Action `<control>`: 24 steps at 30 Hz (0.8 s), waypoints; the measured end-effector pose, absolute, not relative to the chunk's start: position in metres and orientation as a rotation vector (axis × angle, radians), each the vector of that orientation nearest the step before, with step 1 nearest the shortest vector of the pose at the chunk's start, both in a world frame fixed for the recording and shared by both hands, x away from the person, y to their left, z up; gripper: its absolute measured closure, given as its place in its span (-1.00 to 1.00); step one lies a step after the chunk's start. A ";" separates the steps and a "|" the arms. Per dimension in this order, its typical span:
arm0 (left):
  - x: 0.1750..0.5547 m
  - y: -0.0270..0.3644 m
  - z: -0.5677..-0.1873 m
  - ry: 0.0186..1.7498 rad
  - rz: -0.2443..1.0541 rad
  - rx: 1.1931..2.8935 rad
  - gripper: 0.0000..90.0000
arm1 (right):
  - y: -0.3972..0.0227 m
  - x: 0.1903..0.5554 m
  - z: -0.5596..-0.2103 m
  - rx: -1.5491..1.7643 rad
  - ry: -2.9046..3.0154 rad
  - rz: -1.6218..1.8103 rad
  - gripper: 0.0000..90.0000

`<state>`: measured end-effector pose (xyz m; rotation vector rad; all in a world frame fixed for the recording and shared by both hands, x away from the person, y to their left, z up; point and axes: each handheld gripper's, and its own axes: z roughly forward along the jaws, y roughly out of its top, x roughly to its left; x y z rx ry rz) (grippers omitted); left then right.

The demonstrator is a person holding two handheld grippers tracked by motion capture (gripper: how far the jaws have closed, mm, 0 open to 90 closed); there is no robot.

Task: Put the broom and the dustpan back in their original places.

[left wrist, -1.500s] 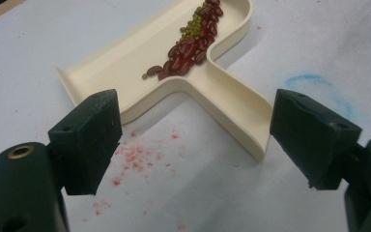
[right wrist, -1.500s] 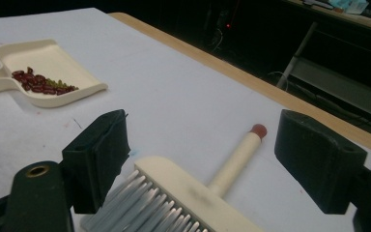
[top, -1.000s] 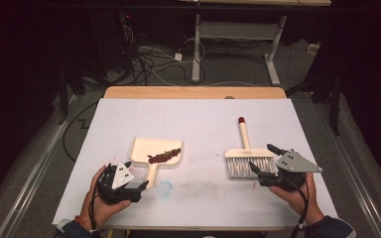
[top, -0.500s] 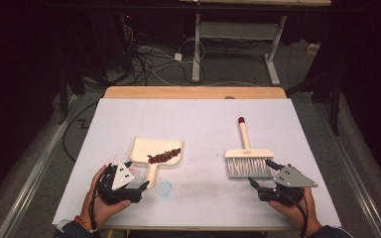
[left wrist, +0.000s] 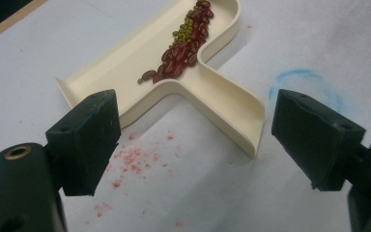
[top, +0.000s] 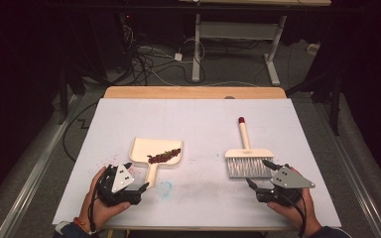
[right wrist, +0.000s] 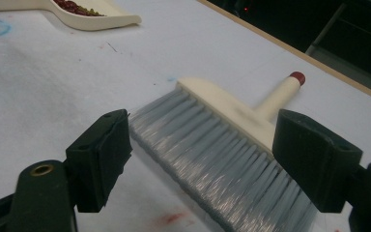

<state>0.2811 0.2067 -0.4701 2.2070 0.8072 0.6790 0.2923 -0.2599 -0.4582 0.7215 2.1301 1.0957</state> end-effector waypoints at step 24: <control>0.284 0.205 -0.473 0.827 0.650 2.224 -0.61 | -0.262 0.293 -0.455 0.728 2.109 1.116 -0.52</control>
